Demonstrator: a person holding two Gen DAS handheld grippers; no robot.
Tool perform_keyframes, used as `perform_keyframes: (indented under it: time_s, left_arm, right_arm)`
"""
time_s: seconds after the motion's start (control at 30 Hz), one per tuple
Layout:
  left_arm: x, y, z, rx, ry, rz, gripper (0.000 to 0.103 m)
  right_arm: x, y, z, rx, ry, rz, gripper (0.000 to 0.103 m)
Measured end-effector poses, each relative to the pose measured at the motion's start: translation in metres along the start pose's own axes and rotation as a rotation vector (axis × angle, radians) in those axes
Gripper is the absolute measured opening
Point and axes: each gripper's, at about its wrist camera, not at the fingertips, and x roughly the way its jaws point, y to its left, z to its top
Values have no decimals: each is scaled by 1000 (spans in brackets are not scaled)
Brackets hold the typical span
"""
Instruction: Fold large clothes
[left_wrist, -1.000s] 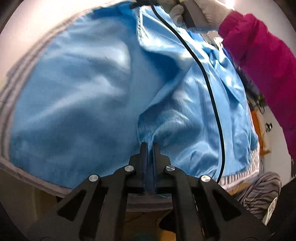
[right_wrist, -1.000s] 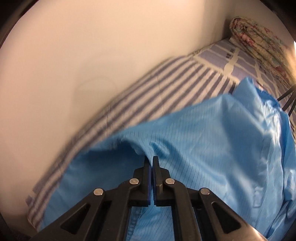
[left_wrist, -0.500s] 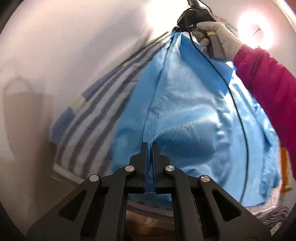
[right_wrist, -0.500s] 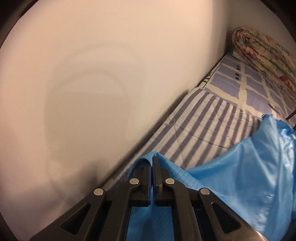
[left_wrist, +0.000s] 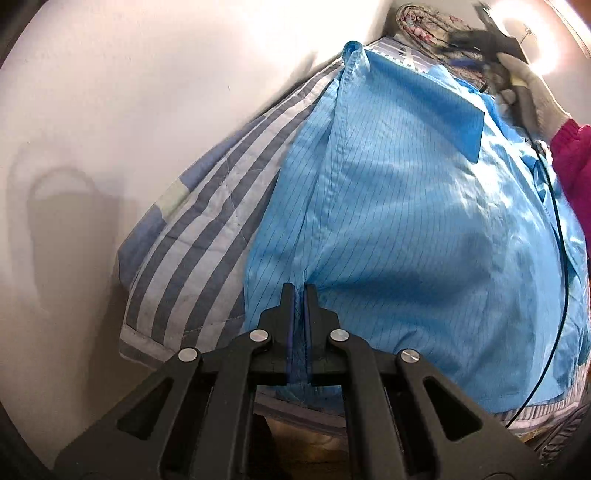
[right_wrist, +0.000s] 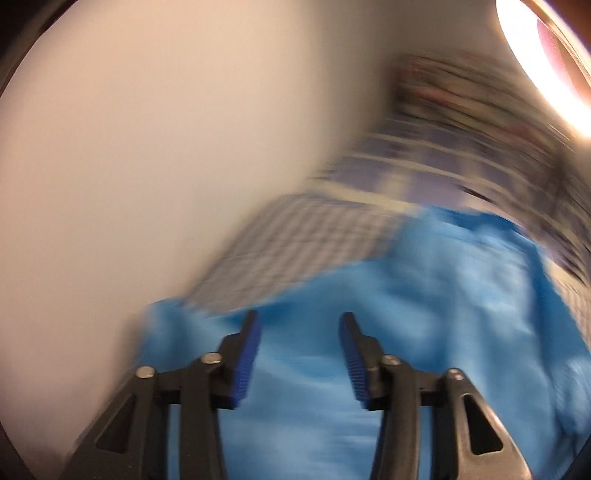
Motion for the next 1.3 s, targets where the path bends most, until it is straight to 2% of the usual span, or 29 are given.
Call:
perform_keyframes:
  time_s: [0.03,0.13,0.2,0.27,0.33,0.37,0.4,0.53,0.57,0.63,0.7,0.73,0.77,0.8,0.87,0.97,1.03,1.13,1.23,1.3]
  left_arm:
    - [1,0,0,-3,4,-3,2]
    - [0,-2,1,-8,4,-7,2]
    - [-1,-2,2,-8,5,-8,2]
    - [0,0,2,-12,8,-11,2]
    - [1,-1,2,-10,9,-9,2]
    - [1,-2,2,-1,9,-4,2]
    - [1,-2,1,11,12,-2,2]
    - [1,-5,-6,30,32,1,2]
    - [2,-5,-7,33,34,2,2]
    - [3,-5,-9,30,39,5,2]
    - [2,-3,-9,17,42,-4,2]
    - [1,-2,-10,14,41,-7,2]
    - [-1,-1,-11,12,40,-11,2]
    - [-2,1,-11,9,39,-16,2]
    - [-6,4,-12,-6,35,-32,2]
    - [-17,10,-14,-12,19,-36,2]
    - [-22,15,-18,-17,15,-36,2]
    - [-25,24,-20,-35,12,-21,2]
    - [-32,31,-23,-47,-13,25,2]
    - [-32,36,-22,-76,-6,-2,2]
  right_arm:
    - [3,-25,1,70,6,-34,65]
    - [22,-71,2,196,62,-57,66]
    - [40,-91,-4,272,97,-17,63]
    - [55,-97,-9,316,107,68,54]
    - [72,-90,-7,315,113,159,15]
    - [78,-85,-5,306,116,182,5]
    - [85,-78,-1,294,110,194,0]
    - [78,-71,25,269,-28,99,0]
    - [79,-75,29,284,-36,85,0]
    - [86,-76,31,265,2,53,0]
    - [87,-70,29,204,42,34,6]
    - [82,-68,28,179,54,16,14]
    - [75,-65,26,166,51,-2,35]
    - [64,-64,25,153,35,-26,39]
    - [35,-60,22,116,-5,-80,39]
    - [8,-39,15,35,-16,-25,39]
    - [0,-14,3,-25,27,77,39]
    - [6,33,-24,-115,107,168,39]
    - [31,75,-47,-201,174,175,36]
    - [48,90,-56,-213,195,153,36]
